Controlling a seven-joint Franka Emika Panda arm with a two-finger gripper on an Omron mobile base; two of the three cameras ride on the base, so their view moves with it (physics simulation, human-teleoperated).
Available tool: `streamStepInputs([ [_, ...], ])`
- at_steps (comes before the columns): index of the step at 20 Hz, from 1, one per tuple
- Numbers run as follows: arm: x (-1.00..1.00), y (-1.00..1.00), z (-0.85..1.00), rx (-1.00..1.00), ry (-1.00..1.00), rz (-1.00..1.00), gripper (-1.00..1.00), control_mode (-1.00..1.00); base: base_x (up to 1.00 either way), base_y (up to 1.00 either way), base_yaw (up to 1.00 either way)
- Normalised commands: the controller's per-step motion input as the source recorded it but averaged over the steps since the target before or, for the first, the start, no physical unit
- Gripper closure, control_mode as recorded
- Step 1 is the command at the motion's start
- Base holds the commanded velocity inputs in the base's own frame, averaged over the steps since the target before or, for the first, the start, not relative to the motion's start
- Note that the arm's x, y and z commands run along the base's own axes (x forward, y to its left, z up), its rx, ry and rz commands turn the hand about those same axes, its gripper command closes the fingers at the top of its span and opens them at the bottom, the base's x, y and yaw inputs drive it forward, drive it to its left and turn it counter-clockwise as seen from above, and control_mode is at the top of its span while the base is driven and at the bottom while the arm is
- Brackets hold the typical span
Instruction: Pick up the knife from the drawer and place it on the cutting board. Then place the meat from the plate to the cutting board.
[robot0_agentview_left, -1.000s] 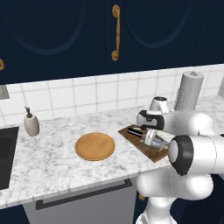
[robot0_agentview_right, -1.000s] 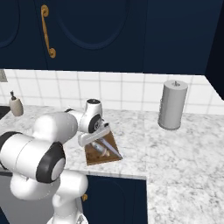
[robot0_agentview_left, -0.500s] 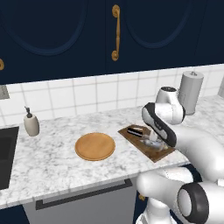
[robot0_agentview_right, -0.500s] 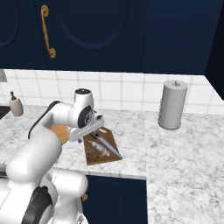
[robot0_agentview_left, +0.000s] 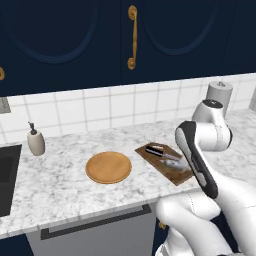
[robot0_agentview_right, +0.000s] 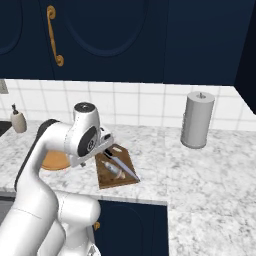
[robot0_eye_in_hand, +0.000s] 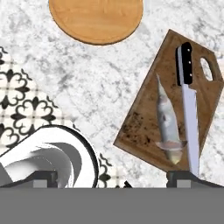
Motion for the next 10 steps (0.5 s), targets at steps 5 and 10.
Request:
streamStepInputs([
  [5, -0.58, -0.09, 0.55, 0.15, -0.20, 0.10, -1.00, -1.00, 0.00, 0.00, 0.00],
  [10, -0.67, -0.43, 0.52, 0.28, -0.25, 0.17, -1.00, -1.00, 0.00, 0.00, 0.00],
])
